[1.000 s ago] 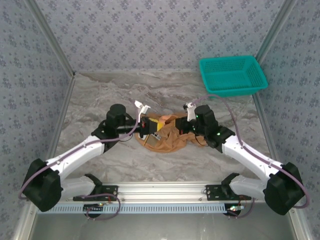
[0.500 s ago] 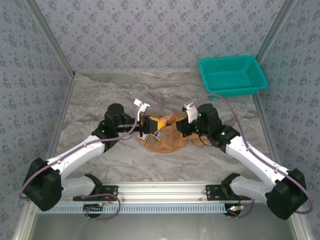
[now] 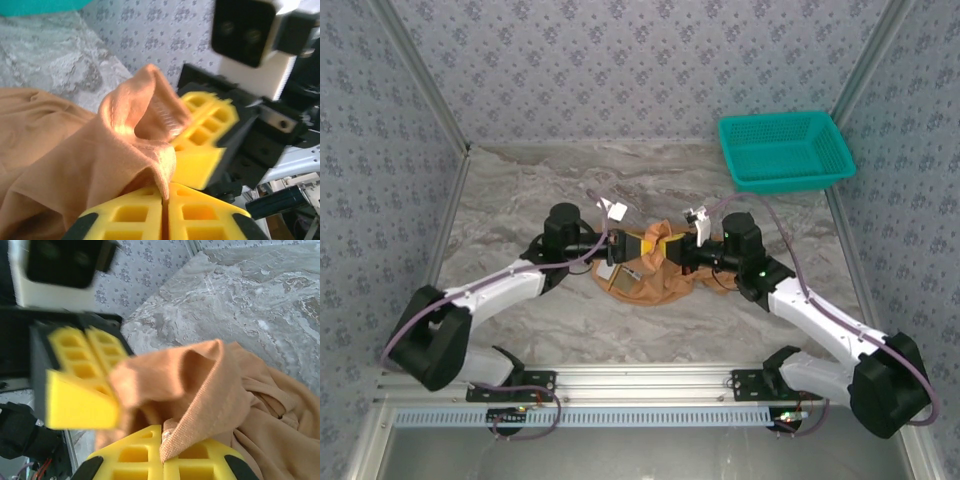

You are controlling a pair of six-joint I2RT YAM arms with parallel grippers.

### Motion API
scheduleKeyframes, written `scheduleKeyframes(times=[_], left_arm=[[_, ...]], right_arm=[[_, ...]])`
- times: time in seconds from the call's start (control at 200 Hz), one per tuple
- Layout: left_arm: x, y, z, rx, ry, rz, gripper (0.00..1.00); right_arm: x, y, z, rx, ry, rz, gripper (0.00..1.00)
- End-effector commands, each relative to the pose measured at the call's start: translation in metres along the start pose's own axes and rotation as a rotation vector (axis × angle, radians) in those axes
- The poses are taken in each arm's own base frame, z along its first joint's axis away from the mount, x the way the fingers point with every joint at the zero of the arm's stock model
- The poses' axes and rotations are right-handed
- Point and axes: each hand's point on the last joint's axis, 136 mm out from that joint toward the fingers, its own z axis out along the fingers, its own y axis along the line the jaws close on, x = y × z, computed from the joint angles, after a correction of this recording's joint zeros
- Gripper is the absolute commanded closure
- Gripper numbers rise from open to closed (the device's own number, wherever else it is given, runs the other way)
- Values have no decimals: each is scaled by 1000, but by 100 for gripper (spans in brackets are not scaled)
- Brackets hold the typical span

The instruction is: Fold the inside-out t-shirt

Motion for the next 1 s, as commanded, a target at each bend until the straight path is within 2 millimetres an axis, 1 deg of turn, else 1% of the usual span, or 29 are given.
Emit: scheduleKeyframes(times=[0.0,0.04,0.21,0.38,0.49,0.575,0.68,0.799,0.894,0.994], left_arm=[[-17,-13,3,71,-18,19,85],[-18,-10,3,56,-21,21,81],[-17,9,-2,-55,-12,28,63],[-14,19,-6,-126,-4,35,52],[-13,29,-12,-204,1,45,45],[-11,37,-16,-266,10,47,34],[-12,42,-22,-326,6,52,21],[-17,48,-33,-432,-19,52,15],[-18,47,-39,-523,-12,83,14],[-18,43,-38,-597,18,128,12]], right_arm=[[-13,6,2,-47,-58,4,100],[-11,5,3,-45,-53,8,100],[-13,5,0,-55,-69,7,100],[-14,5,-1,-67,-80,20,100],[-15,4,-2,-66,-88,23,100],[-17,4,-2,-65,-90,22,100],[-19,2,-1,-53,-95,22,100],[-18,1,3,-51,-83,31,100],[-18,-1,5,-49,-76,38,100],[-17,-2,7,-41,-71,39,100]])
